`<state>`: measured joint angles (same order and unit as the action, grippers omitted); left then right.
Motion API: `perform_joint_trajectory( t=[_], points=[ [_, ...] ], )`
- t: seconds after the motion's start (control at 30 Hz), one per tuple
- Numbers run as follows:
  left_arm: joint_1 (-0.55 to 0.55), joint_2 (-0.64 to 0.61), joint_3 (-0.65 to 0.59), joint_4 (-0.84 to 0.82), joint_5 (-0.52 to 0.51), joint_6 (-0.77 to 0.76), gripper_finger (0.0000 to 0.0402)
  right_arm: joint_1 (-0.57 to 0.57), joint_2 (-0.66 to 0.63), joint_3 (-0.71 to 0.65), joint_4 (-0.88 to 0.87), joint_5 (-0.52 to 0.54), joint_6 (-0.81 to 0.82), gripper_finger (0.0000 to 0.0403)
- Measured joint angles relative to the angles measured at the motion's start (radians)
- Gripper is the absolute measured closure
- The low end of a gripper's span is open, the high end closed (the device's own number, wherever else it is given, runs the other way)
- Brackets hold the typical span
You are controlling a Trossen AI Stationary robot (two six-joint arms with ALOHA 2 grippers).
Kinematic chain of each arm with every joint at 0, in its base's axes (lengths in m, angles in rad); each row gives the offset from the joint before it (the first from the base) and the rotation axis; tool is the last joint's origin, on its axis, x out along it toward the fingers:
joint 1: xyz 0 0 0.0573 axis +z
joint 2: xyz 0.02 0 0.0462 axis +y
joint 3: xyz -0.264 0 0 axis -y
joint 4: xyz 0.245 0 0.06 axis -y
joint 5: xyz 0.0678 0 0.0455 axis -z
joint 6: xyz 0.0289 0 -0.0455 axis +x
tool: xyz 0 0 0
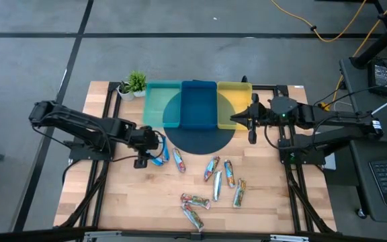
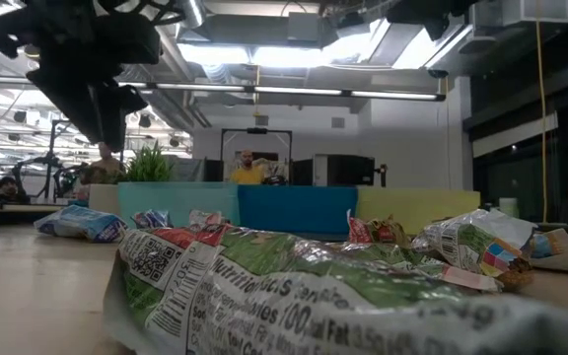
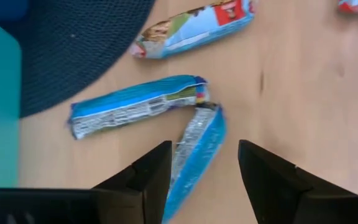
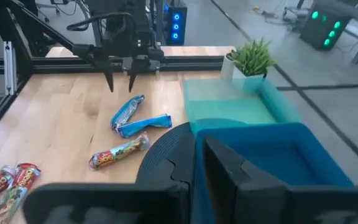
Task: Pick and place Granola Bars by type
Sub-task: Put the left blue granola bar into the light blue bin
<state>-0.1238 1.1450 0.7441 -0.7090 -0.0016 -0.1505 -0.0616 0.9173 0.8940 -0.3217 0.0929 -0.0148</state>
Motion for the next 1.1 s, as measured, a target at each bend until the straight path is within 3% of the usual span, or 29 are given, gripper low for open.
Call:
perform_joint_trajectory(
  t=[0.8,1.1],
  points=[
    [0.000,0.331,0.000,-0.006,-0.006,0.076,0.0207,0.000,0.000,0.000,-0.014,0.001,0.006,0.0369],
    [0.000,0.399,0.003,-0.002,0.002,0.085,0.0208,0.000,0.000,0.000,-0.014,0.002,-0.015,0.0369]
  ],
)
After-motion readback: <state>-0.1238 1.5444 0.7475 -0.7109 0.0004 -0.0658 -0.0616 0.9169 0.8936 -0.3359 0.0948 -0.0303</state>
